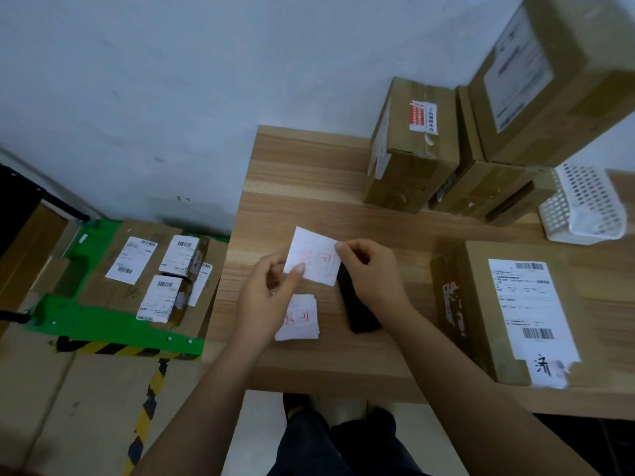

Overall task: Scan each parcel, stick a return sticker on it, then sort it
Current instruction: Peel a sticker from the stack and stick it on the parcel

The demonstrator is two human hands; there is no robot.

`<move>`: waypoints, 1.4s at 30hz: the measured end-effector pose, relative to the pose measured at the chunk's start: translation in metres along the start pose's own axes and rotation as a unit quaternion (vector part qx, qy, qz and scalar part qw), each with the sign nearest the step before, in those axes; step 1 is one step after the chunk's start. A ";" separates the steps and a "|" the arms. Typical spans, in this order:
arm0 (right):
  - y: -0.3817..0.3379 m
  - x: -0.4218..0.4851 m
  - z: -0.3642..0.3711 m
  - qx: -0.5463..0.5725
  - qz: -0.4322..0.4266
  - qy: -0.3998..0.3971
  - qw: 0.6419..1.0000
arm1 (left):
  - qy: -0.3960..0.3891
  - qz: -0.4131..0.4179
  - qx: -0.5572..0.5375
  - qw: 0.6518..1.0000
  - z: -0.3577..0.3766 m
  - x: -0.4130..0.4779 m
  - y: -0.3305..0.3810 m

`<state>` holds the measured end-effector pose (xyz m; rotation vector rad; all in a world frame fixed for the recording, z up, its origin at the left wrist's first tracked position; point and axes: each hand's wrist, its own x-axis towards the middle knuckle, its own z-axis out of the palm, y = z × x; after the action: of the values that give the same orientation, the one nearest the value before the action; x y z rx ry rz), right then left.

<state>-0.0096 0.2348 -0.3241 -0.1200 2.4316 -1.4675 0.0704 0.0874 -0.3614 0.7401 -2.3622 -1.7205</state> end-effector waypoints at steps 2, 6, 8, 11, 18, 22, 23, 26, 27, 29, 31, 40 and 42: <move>-0.022 -0.001 -0.015 0.038 -0.020 0.030 0.999 | 0.005 0.010 -0.054 0.998 0.001 0.002 0.033; -0.061 -0.004 -0.046 0.100 -0.059 0.075 0.990 | 0.019 0.030 -0.153 0.988 0.006 0.008 0.094; -0.078 -0.006 -0.066 0.127 -0.085 0.092 0.984 | 0.027 0.052 -0.188 0.981 0.010 0.011 0.122; -0.100 -0.013 -0.102 0.163 -0.128 0.088 0.974 | 0.055 0.100 -0.237 0.965 0.019 0.010 0.168; -0.144 -0.025 -0.199 0.124 -0.224 0.072 0.964 | 0.047 0.220 -0.237 0.945 0.048 -0.015 0.272; -0.159 -0.042 -0.253 0.188 -0.261 0.083 0.943 | 0.033 0.278 -0.230 0.932 0.075 -0.045 0.321; -0.159 -0.047 -0.264 0.212 -0.268 0.087 0.936 | 0.028 0.287 -0.227 0.930 0.083 -0.053 0.328; -0.153 -0.057 -0.290 0.240 -0.280 0.099 0.924 | 0.018 0.293 -0.217 0.931 0.111 -0.072 0.343; -0.149 -0.061 -0.297 0.239 -0.279 0.100 0.925 | 0.019 0.292 -0.218 0.931 0.120 -0.078 0.347; -0.140 -0.069 -0.313 0.238 -0.277 0.098 0.926 | 0.023 0.293 -0.221 0.930 0.135 -0.087 0.352; -0.132 -0.076 -0.330 0.243 -0.278 0.100 0.924 | 0.011 0.296 -0.222 0.929 0.147 -0.095 0.356; -0.104 -0.080 -0.382 0.206 -0.267 0.088 0.937 | 0.019 0.309 -0.242 0.920 0.188 -0.114 0.375; -0.101 -0.079 -0.389 0.195 -0.268 0.094 0.939 | 0.019 0.317 -0.224 0.921 0.193 -0.113 0.377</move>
<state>-0.0569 0.5357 -0.0494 -0.6214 2.2926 -2.2608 -0.0212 0.3921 -0.0596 -0.0667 -1.7690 -1.7850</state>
